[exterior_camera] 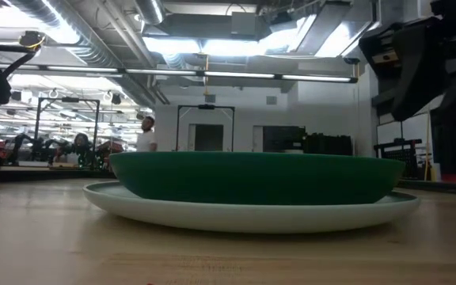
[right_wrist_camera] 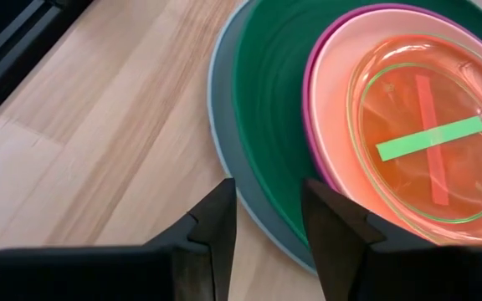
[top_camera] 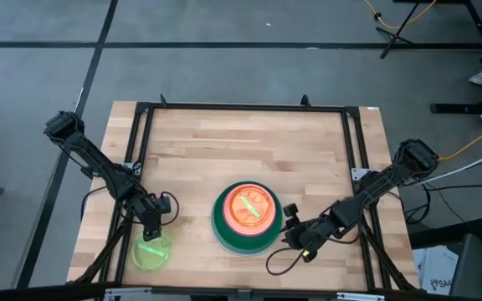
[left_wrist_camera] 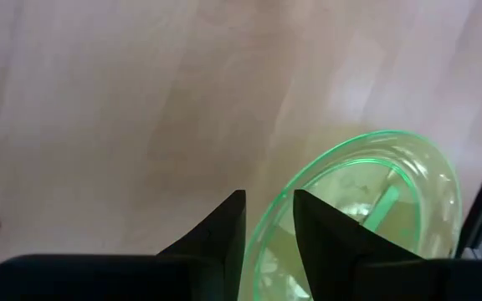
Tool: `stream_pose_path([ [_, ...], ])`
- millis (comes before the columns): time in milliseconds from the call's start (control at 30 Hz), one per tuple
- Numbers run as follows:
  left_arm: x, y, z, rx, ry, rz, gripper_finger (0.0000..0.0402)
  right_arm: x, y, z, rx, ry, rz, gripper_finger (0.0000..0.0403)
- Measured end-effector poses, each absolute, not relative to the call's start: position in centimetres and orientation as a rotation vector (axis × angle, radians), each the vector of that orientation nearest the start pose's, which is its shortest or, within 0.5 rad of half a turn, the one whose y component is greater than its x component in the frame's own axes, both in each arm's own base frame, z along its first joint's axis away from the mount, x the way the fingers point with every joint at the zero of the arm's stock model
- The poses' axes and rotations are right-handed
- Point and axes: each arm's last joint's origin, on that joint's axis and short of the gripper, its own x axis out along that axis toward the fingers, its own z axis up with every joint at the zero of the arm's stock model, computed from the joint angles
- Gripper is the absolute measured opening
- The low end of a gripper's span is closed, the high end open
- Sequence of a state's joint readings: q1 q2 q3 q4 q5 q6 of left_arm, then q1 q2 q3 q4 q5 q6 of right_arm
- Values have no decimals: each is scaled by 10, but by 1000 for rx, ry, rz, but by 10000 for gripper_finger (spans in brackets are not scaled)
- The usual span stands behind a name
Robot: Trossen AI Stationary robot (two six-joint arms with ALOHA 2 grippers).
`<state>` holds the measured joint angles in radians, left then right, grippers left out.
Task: Stack plastic plates
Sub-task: Stack the left green plate on top of the right green plate
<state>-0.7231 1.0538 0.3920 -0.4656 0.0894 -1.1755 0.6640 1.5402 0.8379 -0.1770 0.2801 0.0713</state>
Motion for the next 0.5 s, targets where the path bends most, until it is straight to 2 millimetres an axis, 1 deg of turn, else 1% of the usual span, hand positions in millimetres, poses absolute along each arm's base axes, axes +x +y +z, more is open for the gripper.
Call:
stream_pose_path([
  [200,117,-110,142,-626,1343,6,95,241,177,181,-325,804,343,127],
  [400,112,-118,140,-626,1353,-2,95,241,177,181,-327,807,344,127],
  [500,111,-121,138,-587,1337,11,95,241,177,181,-327,806,343,127],
])
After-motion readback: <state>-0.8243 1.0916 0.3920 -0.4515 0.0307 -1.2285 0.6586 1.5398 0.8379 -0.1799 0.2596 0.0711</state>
